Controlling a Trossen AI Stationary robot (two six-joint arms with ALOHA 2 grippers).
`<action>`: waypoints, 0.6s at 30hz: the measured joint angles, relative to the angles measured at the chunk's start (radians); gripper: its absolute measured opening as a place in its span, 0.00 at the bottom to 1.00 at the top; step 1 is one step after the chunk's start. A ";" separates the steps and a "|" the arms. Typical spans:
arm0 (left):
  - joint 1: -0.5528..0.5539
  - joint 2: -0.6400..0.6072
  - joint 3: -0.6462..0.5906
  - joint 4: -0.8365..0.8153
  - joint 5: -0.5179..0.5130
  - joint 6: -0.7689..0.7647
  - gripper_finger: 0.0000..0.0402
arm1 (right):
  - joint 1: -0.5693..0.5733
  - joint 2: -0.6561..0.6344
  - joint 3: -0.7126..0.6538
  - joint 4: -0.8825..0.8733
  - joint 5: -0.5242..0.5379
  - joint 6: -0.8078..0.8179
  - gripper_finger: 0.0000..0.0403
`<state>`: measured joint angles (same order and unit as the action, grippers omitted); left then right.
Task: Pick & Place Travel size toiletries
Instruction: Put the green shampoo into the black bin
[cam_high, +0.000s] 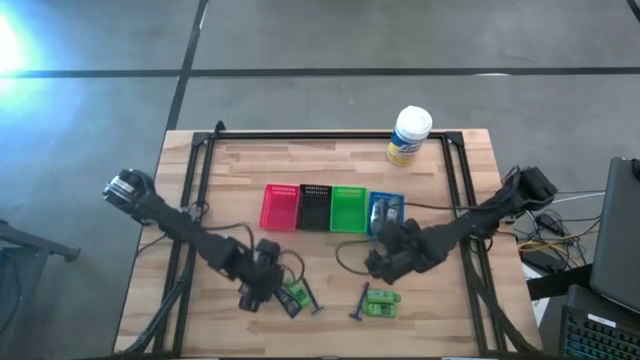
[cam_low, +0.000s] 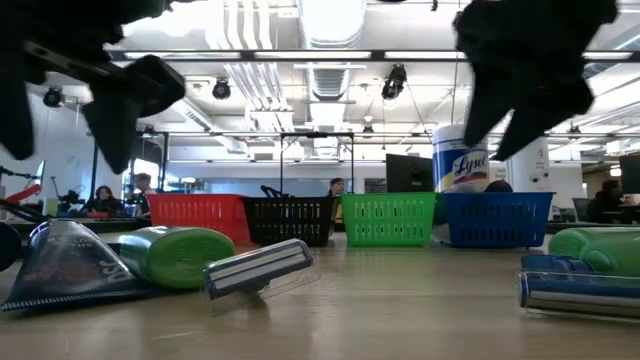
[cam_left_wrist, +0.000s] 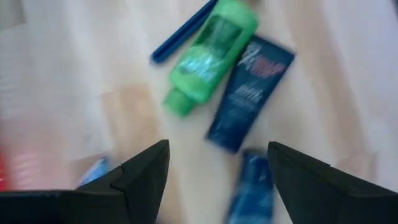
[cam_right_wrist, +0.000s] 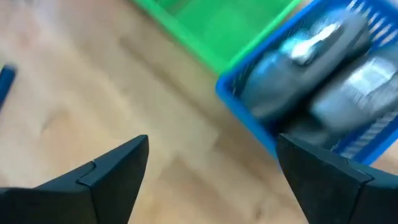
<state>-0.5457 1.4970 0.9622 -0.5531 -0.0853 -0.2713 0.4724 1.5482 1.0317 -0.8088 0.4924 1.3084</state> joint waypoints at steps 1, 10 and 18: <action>-0.014 0.009 0.002 0.012 -0.008 -0.032 0.69 | 0.009 -0.001 0.000 -0.002 -0.035 0.016 0.85; -0.058 0.056 0.019 0.023 -0.040 -0.116 0.68 | 0.152 0.034 -0.002 0.112 -0.327 -0.270 0.86; -0.058 0.055 0.038 0.031 -0.151 -0.247 0.68 | 0.204 0.141 -0.004 0.151 -0.307 -0.430 0.86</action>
<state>-0.6033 1.5517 1.0000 -0.5225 -0.2368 -0.5186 0.6767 1.6896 1.0274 -0.6582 0.1852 0.8787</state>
